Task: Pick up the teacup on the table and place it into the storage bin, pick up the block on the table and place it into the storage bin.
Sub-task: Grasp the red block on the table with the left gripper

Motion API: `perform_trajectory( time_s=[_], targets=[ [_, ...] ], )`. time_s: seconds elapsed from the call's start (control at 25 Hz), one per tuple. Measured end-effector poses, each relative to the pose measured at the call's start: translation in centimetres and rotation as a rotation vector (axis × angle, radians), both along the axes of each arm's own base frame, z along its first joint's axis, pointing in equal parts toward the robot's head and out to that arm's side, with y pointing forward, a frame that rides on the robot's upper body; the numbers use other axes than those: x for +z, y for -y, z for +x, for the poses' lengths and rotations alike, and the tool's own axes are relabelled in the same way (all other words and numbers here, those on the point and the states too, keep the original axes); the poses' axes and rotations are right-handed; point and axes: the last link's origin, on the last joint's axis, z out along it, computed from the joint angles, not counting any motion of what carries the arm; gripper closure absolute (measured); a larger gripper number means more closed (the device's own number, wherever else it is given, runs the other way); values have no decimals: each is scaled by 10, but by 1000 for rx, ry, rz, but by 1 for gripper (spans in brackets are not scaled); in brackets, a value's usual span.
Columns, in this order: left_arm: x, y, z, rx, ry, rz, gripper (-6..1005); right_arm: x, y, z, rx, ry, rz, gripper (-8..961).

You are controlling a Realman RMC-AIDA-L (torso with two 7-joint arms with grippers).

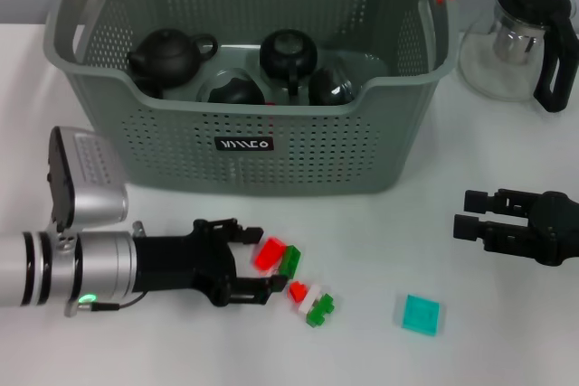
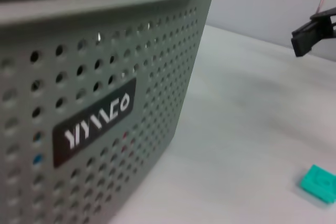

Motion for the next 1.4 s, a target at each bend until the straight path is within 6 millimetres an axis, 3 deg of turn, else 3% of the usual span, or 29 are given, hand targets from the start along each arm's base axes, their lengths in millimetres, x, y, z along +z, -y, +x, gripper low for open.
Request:
perform_trajectory(
  time_s=[0.24, 0.68, 1.0, 1.4],
  targets=[
    [-4, 9, -6, 11, -21, -39, 206, 1, 0, 0, 0, 1, 2, 269],
    [-5, 19, 0, -22, 15, -103, 213, 1, 1, 2, -5, 3, 2, 270],
    [7, 8, -1, -79, 25, 20, 277, 2, 0, 2, -5, 4, 3, 268],
    [-11, -5, 7, -187, -42, 50, 297, 1, -1, 1, -2, 5, 1, 268]
  ],
)
